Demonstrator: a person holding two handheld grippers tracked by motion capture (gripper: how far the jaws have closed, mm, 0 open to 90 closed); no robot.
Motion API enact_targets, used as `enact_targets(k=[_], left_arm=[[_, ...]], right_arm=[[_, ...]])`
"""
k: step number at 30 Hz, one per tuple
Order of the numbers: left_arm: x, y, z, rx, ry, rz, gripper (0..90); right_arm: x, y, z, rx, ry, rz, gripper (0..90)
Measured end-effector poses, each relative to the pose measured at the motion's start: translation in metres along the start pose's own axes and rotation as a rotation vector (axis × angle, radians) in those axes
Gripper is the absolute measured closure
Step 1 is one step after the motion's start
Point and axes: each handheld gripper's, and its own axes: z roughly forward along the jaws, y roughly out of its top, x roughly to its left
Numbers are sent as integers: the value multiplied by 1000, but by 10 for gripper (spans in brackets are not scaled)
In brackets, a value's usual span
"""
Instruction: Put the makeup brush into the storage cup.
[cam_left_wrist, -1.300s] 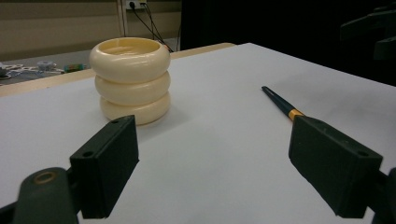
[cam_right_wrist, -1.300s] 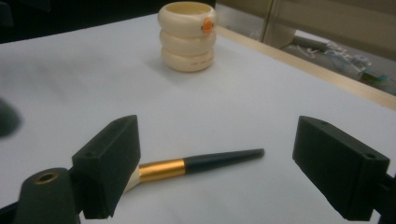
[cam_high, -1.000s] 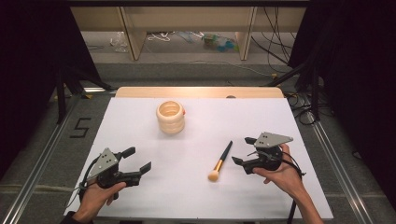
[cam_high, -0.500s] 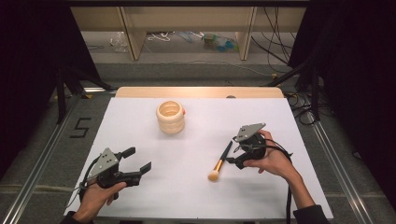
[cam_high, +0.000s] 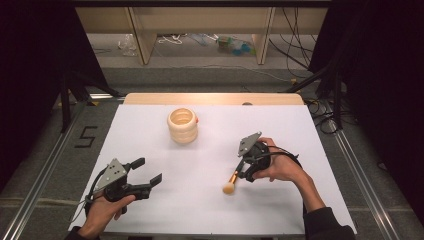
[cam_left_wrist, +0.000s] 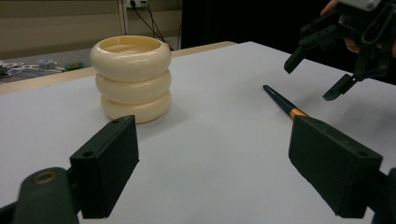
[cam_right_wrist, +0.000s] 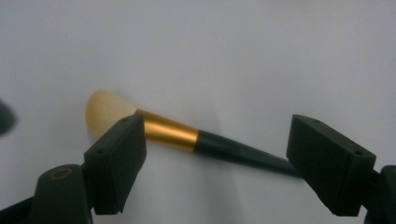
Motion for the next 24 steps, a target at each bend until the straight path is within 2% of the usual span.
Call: enact_targets(k=[3,5,14,20,24], left_arm=[[0,0,0,1,1,1,158],[1,0,1,-1,-2,3,159],[0,0,0,0,1,2,159],[0,0,1,-6,-8,2,159],[0,0,0,0,-2,-3,159]], right_arm=[[-2,1,8,48,43,-37,224],[-3,2,9,78,36,-51,225],[-6,3,17,109,56,-80,243],[-7,5,21,128,68,-129,255],[-7,5,25,139,92,-161,277]])
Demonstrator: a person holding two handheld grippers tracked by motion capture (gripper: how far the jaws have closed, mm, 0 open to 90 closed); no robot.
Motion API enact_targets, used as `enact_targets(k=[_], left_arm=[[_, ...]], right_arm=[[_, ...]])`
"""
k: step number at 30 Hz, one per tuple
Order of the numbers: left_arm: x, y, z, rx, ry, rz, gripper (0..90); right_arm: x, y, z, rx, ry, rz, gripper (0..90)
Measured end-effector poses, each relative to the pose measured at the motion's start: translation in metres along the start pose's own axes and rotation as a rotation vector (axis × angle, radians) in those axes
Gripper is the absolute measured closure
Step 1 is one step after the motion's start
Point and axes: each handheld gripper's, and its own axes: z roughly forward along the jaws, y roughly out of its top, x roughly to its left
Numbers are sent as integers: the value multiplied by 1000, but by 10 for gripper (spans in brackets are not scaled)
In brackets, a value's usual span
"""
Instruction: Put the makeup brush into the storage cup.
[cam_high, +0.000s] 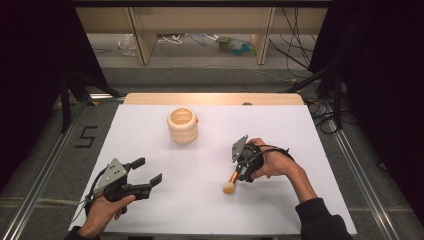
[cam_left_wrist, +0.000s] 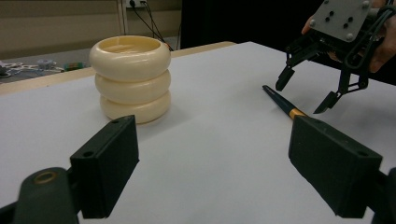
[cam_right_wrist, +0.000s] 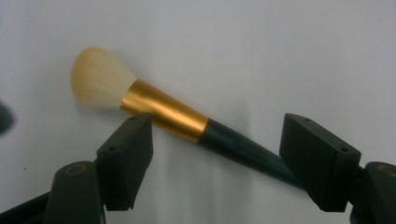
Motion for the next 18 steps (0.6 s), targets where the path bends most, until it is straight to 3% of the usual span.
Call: enact_targets(k=[18], left_arm=[[0,0,0,-2,2,0,160]], right_arm=[[-5,3,9,53,25,-67,274]])
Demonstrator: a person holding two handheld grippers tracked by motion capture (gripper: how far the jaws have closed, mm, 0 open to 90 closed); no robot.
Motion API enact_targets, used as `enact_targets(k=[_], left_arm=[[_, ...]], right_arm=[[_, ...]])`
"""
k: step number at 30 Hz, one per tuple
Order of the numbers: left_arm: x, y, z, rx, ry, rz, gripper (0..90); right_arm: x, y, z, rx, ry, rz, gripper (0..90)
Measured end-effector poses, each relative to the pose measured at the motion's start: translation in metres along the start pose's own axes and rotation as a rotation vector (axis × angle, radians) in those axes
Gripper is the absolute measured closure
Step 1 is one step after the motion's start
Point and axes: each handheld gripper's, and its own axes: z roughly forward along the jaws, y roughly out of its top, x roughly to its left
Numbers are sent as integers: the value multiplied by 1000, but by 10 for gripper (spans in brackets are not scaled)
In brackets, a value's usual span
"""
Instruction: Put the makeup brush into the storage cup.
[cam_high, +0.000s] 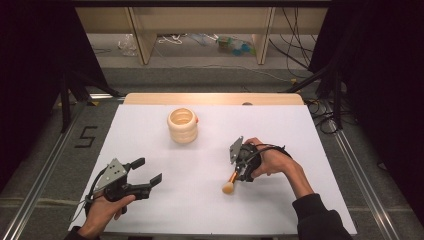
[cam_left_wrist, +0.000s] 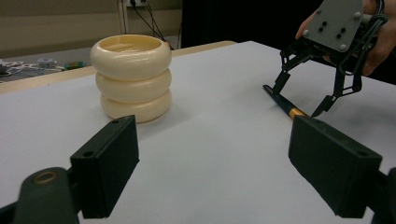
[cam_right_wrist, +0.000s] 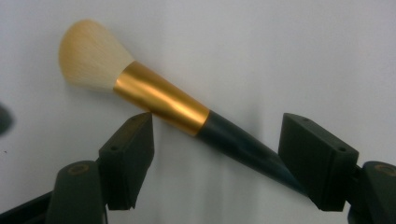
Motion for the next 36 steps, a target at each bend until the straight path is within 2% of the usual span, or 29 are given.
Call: enact_targets(k=[12,13,14,15,18,22,26,32,36], left_arm=[[1,0,0,4,2,4,160],[1,0,0,3,2,3,160],[1,0,0,3,2,3,160],[1,0,0,4,2,3,160],[0,0,0,4,1,4,160],[0,0,0,5,2,3,160],[1,0,0,3,3,2,160],[0,0,-1,-2,3,-13,161],[0,0,-1,-1,2,-2,161]], right_arm=[[-3,-1,8,11,33,-12,296],[-3,-2,8,10,40,-7,335],[-3,-2,8,10,40,-7,335],[-4,-2,8,6,58,-3,372],[-4,-3,8,4,72,5,395],[-6,-4,8,10,107,51,463],[-6,-4,8,15,114,69,476],[-5,1,7,42,108,89,579],[-5,2,7,46,106,87,615]])
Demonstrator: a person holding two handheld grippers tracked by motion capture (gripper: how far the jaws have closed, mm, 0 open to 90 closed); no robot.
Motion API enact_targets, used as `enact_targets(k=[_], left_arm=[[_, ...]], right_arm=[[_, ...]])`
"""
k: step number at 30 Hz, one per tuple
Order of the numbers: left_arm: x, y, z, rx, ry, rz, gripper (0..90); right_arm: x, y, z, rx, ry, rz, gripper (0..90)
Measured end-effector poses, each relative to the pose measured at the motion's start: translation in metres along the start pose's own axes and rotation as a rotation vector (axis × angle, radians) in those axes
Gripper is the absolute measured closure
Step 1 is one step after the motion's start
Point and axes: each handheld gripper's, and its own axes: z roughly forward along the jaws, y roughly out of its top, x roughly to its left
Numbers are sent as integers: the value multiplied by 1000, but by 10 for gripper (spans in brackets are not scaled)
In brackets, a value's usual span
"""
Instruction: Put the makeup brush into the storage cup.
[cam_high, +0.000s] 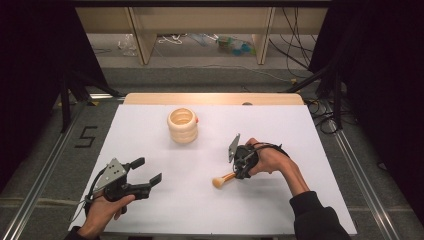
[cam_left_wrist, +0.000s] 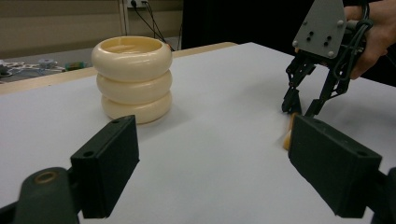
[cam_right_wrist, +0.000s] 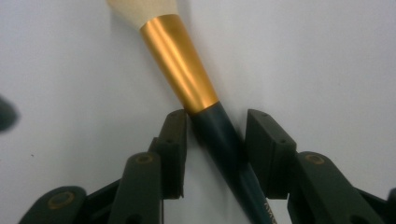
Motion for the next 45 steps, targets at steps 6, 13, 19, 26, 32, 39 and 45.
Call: enact_targets(k=[6,13,19,26,32,39,45], left_arm=[[0,0,0,0,0,0,161],[0,0,0,1,1,1,161],[0,0,0,-1,2,0,161],[0,0,0,2,0,3,161],[0,0,0,1,0,1,161],[0,0,0,1,1,0,161],[0,1,-1,-4,5,3,161]], right_arm=[[1,2,0,10,0,4,653],[3,4,0,27,-6,9,679],[3,5,0,35,-2,9,694],[5,7,0,49,-7,23,722],[6,10,0,60,-24,12,739],[11,10,0,62,-55,44,741],[17,8,-1,33,-100,101,741]])
